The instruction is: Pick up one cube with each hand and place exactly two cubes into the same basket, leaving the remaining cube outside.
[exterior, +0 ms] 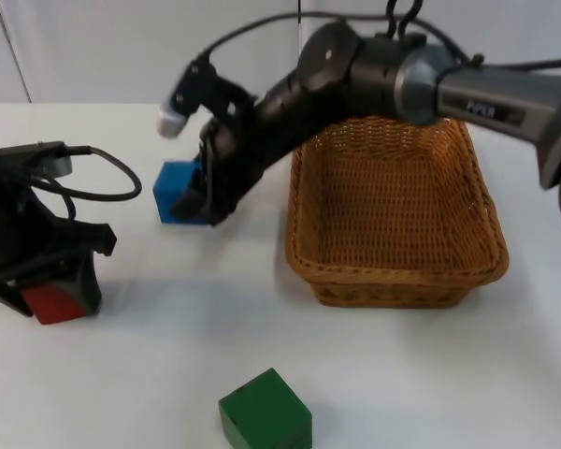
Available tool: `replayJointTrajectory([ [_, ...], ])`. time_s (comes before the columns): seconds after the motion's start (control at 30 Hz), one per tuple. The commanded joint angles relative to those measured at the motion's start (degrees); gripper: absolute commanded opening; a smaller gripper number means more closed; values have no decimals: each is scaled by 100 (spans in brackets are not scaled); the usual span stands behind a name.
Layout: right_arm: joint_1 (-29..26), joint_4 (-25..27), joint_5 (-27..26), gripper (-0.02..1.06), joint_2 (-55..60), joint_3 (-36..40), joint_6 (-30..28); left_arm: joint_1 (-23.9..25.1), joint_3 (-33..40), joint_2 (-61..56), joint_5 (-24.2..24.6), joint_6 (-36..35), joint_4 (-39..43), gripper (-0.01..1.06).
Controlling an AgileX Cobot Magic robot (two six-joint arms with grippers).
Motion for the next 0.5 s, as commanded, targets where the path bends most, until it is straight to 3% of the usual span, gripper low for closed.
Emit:
replayJointTrajectory([
  [0.0,28,29,124,0,-284,-27,101,20,-7,-184,58,-32,-84,0],
  [0.47,17,-568,870,0,-1530,21,709,20,-7,-1439,665,-88,-233,0],
])
